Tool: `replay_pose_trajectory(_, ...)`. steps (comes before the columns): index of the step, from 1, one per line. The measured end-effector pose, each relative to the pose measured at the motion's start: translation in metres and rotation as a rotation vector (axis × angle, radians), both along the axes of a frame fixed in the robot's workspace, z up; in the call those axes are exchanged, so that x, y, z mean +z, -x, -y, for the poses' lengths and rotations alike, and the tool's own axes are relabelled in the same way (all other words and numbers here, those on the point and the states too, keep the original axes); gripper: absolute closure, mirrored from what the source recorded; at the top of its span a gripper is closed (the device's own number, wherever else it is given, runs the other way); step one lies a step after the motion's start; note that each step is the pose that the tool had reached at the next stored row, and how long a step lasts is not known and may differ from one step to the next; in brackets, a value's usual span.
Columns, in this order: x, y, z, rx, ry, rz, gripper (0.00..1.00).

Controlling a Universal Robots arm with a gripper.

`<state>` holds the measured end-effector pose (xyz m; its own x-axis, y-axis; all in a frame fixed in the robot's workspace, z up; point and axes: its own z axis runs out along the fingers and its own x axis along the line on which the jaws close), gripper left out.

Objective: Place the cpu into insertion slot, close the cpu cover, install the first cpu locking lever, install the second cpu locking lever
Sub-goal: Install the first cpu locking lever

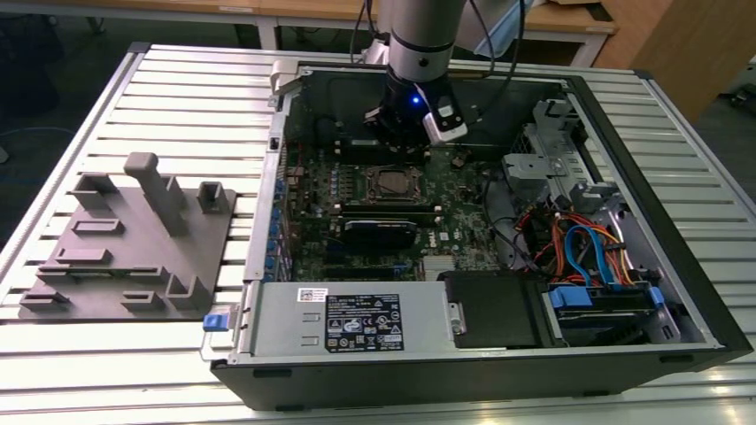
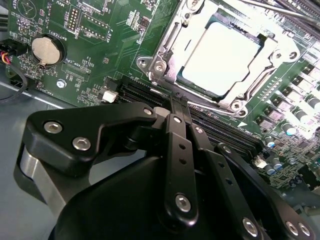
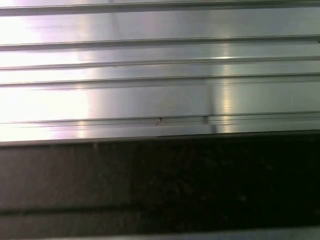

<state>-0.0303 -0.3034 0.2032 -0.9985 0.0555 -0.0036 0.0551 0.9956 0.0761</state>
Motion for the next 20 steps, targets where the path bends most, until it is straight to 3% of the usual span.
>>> replay_pose_trajectory(20, 0.0049, 0.0, 0.0, 0.0, -0.0001, 0.0001, 0.9)
